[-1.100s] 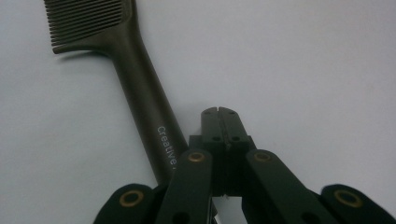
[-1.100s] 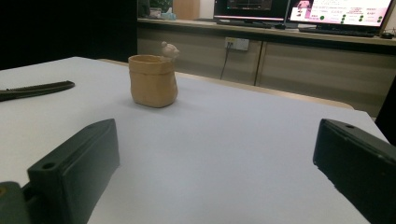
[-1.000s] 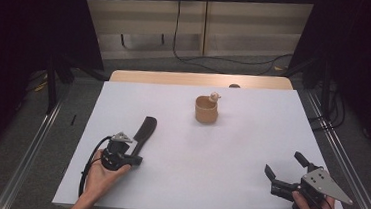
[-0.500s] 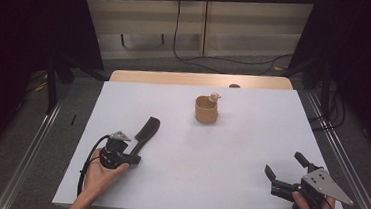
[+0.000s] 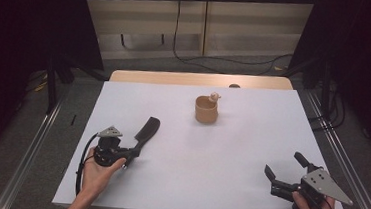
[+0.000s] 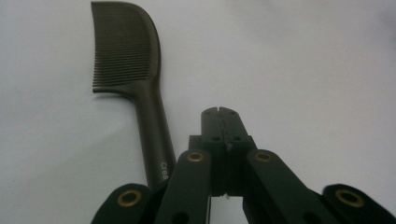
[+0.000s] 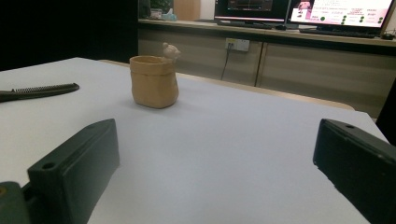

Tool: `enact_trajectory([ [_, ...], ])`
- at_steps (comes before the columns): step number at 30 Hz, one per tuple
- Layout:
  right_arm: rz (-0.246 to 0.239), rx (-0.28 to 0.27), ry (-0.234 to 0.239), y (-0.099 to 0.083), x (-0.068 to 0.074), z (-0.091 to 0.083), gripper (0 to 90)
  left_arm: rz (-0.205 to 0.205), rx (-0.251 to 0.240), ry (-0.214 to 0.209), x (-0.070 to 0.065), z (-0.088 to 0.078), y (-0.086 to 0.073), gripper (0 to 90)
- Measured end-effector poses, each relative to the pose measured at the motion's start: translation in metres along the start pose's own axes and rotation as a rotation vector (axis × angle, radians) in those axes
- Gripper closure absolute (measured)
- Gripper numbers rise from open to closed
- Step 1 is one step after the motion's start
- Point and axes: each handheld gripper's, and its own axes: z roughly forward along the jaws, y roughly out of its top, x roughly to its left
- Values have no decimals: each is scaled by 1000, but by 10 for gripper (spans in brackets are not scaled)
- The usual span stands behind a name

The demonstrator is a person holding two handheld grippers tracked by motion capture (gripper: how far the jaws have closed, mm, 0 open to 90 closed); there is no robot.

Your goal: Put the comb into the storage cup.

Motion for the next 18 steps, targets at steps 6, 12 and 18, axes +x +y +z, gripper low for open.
enact_trajectory([
  [6, 0, -1, -1, 0, 0, 0, 0, 5, -46, 8, -1, -8, 4, 833],
  [12, 2, -2, 2, 0, 0, -1, 0, -3, -71, -7, 0, -13, 6, 644],
  [18, 4, -3, -1, 0, 0, 0, 0, -11, -72, 55, -2, -20, 8, 315],
])
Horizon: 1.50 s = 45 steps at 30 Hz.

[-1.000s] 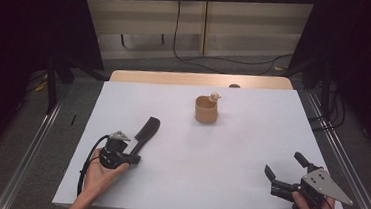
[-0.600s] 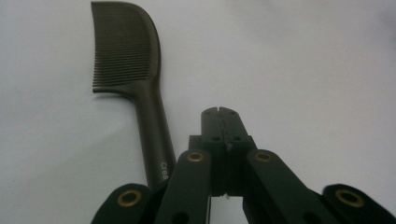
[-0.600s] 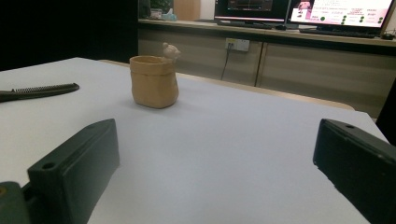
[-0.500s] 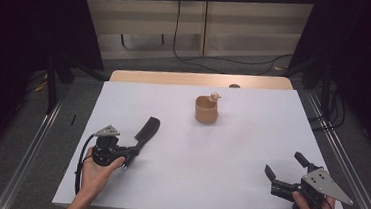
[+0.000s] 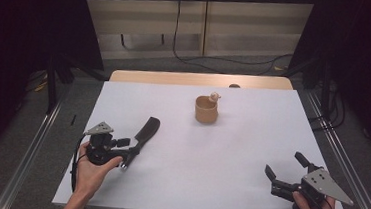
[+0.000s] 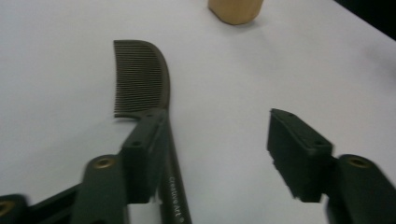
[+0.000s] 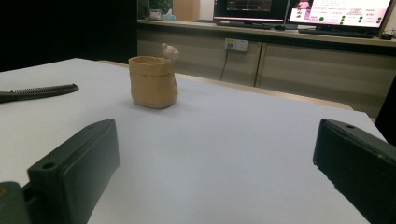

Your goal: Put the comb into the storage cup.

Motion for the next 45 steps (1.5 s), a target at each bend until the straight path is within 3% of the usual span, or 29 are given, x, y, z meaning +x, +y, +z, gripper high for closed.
enact_trajectory([
  [2, -2, -2, -1, 0, 0, 0, 0, -2, 31, 27, 0, 1, 2, 163],
  [8, -5, 2, -3, 0, 0, 1, 0, 21, 42, 58, 1, 4, 4, 57],
  [10, -4, 2, -1, 0, 0, 1, 0, 16, 50, 70, 3, 4, 3, 59],
  [14, 1, 1, -2, 0, 0, 1, 0, 26, 62, 51, 7, 6, 4, 69],
  [16, 3, 2, -1, 0, 0, 1, 0, 27, 60, 75, 9, 9, 4, 80],
  [18, 1, 1, 0, 0, 0, 1, 0, 3, 57, 103, 12, 11, 6, 69],
  [24, 5, 0, -6, 0, 0, 1, 0, -24, 141, 153, 19, 16, 15, 72],
  [30, 2, -1, -4, 0, 0, 1, 0, -20, 239, 113, 20, 22, 20, 78],
  [34, 5, 4, 0, 0, 0, 1, 0, -14, 291, 115, 22, 31, 22, 62],
  [37, 3, 7, 0, -1, 0, 2, 0, -21, 313, 95, 22, 36, 22, 69],
  [45, 4, 6, 0, -1, 0, 2, 0, -8, 373, 98, 20, 48, 31, 119],
])
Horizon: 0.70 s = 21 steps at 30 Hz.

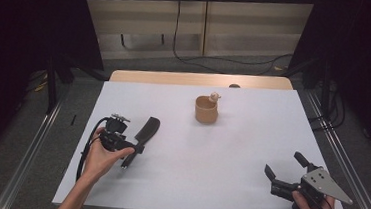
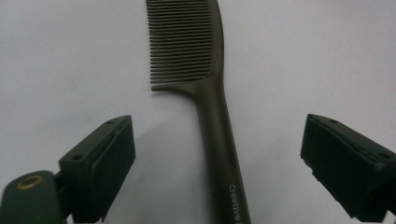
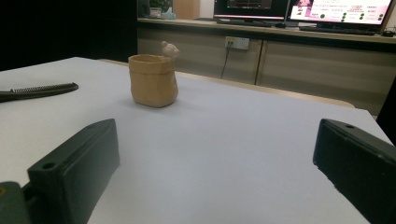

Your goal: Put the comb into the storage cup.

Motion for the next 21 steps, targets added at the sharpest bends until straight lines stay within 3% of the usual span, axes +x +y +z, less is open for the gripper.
enact_trajectory([
  [7, 1, 3, 1, 0, 0, 0, 0, -10, 68, 3, -3, 7, 5, 201],
  [11, 3, 2, 1, 0, 0, 0, 0, -14, 73, 35, -2, 10, 5, 233],
  [21, -3, 5, 8, 0, 0, 0, 0, -3, 111, 47, -4, 14, 3, 384],
])
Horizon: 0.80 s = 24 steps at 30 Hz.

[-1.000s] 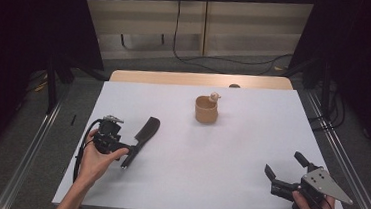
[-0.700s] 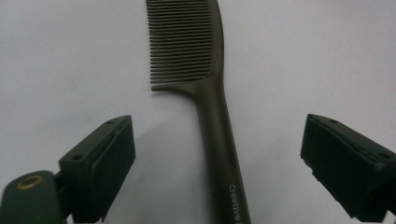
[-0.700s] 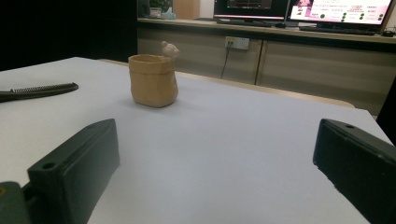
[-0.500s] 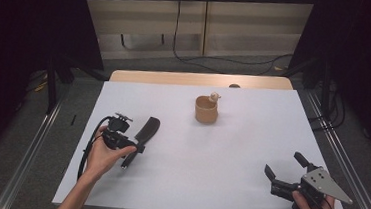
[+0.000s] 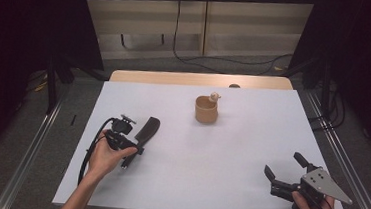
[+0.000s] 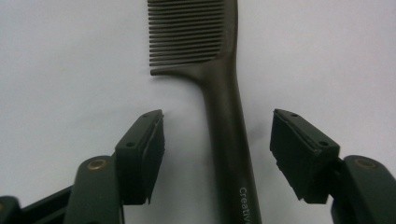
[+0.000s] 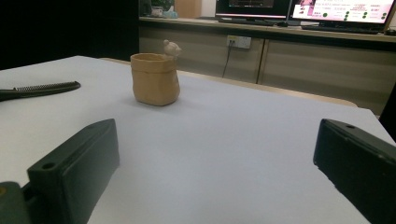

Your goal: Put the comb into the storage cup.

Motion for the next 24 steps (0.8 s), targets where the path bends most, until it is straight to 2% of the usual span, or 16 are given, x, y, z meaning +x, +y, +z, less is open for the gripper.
enact_trajectory([
  [2, 0, 1, -2, 0, 0, 0, 0, 7, 8, 2, 0, 0, 0, 415],
  [12, -1, 0, 3, 0, 0, 0, 0, -9, 10, 2, 3, 0, 1, 495],
  [18, 1, 3, 2, 0, 0, 0, 0, 6, 39, 27, 0, 1, 4, 517],
  [24, -7, 0, 10, 0, 1, 0, 0, 18, 40, 47, -1, 3, 4, 554],
])
